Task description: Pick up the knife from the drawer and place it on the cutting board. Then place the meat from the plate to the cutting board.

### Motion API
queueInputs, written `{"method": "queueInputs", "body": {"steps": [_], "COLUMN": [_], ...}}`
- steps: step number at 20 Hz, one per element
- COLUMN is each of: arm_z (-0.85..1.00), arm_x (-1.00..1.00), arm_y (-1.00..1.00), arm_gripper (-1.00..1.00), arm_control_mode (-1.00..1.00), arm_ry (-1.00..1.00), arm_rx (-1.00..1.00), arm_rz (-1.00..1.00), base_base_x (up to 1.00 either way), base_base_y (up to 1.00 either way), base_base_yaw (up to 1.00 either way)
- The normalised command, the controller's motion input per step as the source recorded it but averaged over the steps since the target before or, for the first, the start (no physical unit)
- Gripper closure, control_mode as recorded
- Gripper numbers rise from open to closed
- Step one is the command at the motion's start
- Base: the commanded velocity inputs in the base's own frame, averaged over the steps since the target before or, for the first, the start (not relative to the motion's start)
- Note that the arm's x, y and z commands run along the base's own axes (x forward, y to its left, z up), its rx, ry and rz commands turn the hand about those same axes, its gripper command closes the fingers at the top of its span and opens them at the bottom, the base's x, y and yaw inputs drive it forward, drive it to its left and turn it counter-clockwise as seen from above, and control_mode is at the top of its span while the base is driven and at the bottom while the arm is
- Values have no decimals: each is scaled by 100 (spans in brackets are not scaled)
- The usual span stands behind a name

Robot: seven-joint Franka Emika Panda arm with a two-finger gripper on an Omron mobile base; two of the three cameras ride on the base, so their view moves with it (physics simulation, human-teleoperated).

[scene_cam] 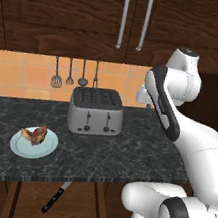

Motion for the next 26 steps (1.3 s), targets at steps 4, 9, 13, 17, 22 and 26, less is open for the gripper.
{"method": "queueInputs", "body": {"steps": [4, 9, 13, 17, 22, 26], "arm_z": [-5, -5, -12, -10, -44, -40], "arm_x": [-27, -34, -35, -38, -39, -30], "arm_y": [0, 9, 10, 4, 5, -2], "arm_gripper": [-100, -100, -100, -100, -100, -100], "arm_control_mode": [-100, -100, -100, -100, -100, -100], "arm_ry": [2, 0, 4, 1, 5, 5], "arm_rx": [-1, -4, -5, 0, -7, -2], "arm_rz": [1, 10, 12, 30, 72, 67], "base_base_x": [0, 0, 0, 0, 0, 0], "base_base_y": [0, 0, 0, 0, 0, 0], "base_base_yaw": [0, 0, 0, 0, 0, 0]}}
